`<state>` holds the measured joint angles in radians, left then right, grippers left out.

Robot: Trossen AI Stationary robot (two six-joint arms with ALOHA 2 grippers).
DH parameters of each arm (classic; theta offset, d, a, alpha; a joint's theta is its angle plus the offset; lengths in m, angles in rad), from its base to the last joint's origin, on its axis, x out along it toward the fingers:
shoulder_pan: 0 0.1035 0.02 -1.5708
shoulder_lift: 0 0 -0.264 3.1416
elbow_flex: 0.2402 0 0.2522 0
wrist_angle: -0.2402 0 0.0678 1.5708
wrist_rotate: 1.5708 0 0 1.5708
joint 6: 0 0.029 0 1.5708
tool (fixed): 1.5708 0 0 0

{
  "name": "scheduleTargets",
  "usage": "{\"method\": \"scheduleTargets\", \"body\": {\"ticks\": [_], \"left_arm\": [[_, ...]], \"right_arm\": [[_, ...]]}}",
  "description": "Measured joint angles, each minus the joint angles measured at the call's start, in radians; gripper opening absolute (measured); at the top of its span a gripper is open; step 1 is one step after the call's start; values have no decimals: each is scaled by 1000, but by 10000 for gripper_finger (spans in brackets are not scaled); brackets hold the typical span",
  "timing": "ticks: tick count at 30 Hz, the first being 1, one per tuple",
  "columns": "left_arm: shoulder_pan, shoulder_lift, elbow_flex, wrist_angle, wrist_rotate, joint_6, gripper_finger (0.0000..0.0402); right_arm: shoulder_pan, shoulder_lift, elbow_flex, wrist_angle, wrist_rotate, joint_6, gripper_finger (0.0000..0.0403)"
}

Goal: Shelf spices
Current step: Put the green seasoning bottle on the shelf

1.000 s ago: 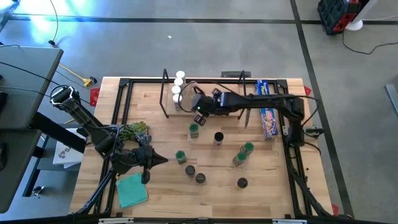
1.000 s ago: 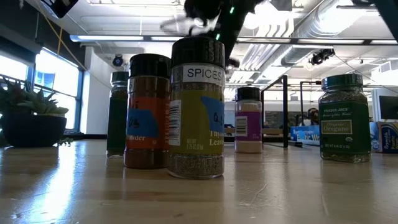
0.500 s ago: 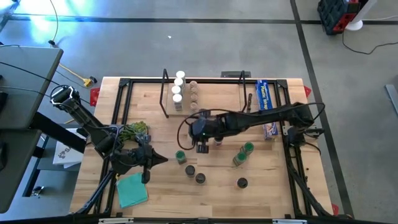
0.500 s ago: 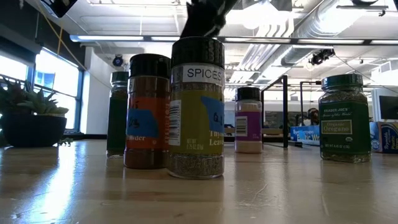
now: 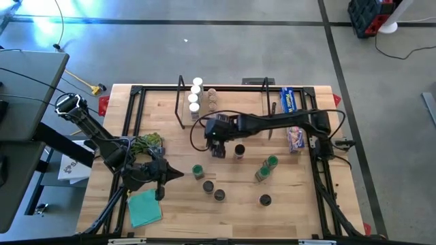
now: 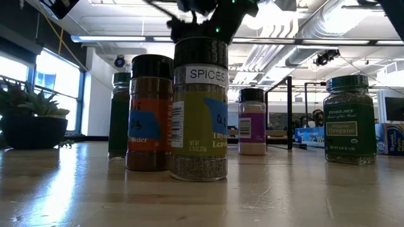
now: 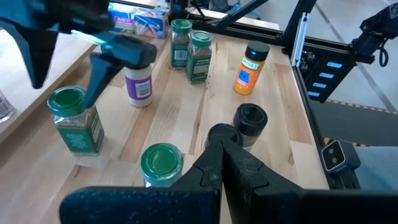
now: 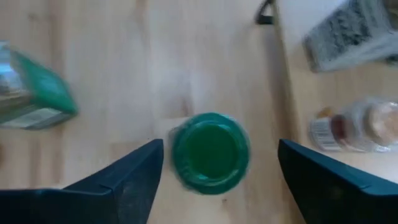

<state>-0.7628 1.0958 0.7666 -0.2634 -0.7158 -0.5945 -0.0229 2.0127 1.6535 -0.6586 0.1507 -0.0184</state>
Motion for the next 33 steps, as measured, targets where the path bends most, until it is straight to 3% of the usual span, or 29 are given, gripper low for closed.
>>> {"method": "scheduleTargets", "body": {"ticks": [13,17,23,33], "left_arm": [[0,0,0,-2,2,-4,1],[0,0,0,-2,2,-4,1],[0,0,0,-2,2,-4,1],[0,0,-1,-2,-1,-5,1]], "right_arm": [[-10,56,0,24,-55,-9,309],[-10,54,0,46,-54,-9,277],[-3,51,0,37,-57,10,192],[-11,-68,129,-152,-76,40,191]]}}
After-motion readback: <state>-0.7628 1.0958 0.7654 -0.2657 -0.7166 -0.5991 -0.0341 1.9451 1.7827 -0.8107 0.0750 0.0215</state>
